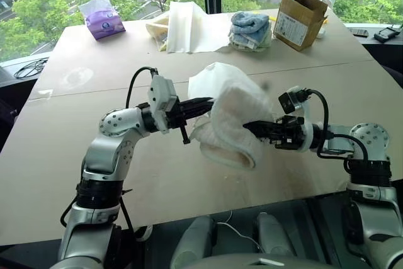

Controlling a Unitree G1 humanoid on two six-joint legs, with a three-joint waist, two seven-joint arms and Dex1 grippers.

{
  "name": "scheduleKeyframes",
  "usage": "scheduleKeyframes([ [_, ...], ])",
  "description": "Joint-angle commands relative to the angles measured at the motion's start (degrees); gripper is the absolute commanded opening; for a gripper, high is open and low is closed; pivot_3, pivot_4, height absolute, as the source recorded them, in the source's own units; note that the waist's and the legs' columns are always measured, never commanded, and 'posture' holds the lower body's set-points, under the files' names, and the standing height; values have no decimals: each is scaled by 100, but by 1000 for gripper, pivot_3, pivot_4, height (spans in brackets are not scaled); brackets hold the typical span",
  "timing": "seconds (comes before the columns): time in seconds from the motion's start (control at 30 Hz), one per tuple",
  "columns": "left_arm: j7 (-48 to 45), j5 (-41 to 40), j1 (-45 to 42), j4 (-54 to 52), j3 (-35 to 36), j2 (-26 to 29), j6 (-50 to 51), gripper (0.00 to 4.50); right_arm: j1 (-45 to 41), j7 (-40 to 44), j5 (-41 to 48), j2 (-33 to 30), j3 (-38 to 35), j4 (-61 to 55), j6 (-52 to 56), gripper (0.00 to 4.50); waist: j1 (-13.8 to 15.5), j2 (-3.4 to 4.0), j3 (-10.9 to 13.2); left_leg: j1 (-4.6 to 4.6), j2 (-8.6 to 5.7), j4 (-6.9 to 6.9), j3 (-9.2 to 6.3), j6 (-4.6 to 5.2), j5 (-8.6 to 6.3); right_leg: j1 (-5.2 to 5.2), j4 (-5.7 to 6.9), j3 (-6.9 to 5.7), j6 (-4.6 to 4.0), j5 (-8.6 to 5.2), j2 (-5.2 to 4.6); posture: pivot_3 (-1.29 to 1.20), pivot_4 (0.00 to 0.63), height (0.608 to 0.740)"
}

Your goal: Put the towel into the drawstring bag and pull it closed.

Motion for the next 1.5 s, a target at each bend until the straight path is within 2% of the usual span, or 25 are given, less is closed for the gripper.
scheduleKeyframes([
  [0.03, -59, -4, 61, -84, -26, 23, -179, 0, -161, -869, 801, 148, -340, 325, -111, 35, -4, 0, 0, 0, 0, 0, 1, 0, 0, 0, 0, 1, 0, 0, 0, 0, 150, 740],
  [0.13, -29, 6, 83, -67, -51, -14, -202, 0, -88, -1708, 1669, 303, -382, 574, -492, 35, -7, 1, 0, 0, 0, 0, 1, 0, 0, 0, 1, 2, 0, 0, 1, 0, 150, 740],
  [0.27, 18, 45, 33, 93, -26, -33, -246, 0, 248, -2527, 2885, 375, -130, 175, -1129, 35, -11, 1, 1, 0, 0, 0, 1, 0, 0, 0, 1, 2, 0, 0, 1, 0, 150, 740],
  [0.37, 85, 35, -24, 226, -7, -78, -197, 0, 493, -2839, 3229, 714, -192, -285, -1603, 35, -15, 1, 1, 0, 0, -1, 1, 1, 0, 0, 1, 2, 0, 0, 1, 0, 150, 740],
  [0.5, 126, -31, -81, 323, 11, -142, -156, 0, 786, -3360, 3229, 1259, -307, -675, -2183, 35, -27, 4, 2, 0, 2, 1, 4, 1, 0, -5, 8, 9, 0, 0, 7, 0, 150, 740],
  [0.67, 252, -258, -184, 271, 70, -291, 70, 0, 1114, -4009, 3075, 1391, 158, -948, -2764, 35, -22, 5, 1, 1, 1, 2, 3, 1, 0, -4, 8, 9, 0, 0, 7, 0, 150, 740],
  [0.8, 425, -407, -334, 273, 150, -388, 301, 0, 1254, -3831, 2489, 1132, 540, -1180, -2694, 35, -28, 5, 2, 1, 2, 2, 4, 1, 1, -6, 9, 10, 0, 0, 11, 0, 150, 740],
  [1.03, 605, -473, -438, 257, 115, -464, 498, 0, 1350, -2888, 1070, 438, 1272, -1637, -2359, 35, -28, 4, 1, 1, 1, 1, 7, 1, 0, -7, 9, 12, 1, 0, 11, 0, 150, 740],
  [1.2, 589, -581, -336, 56, 54, -470, 669, 0, 969, -3047, 1171, 763, 847, -1160, -2893, 35, -31, 4, 1, 1, 2, 4, 8, 1, 1, -6, 10, 14, 0, 0, 12, 0, 150, 740],
  [1.5, 239, -657, -19, -166, -108, -255, 940, 0, 476, -3873, 1823, 1470, 47, -537, -3699, 35, -24, 5, 2, 1, 2, -5, 8, 0, 1, -10, 6, 16, 0, 0, 11, 0, 150, 740],
])
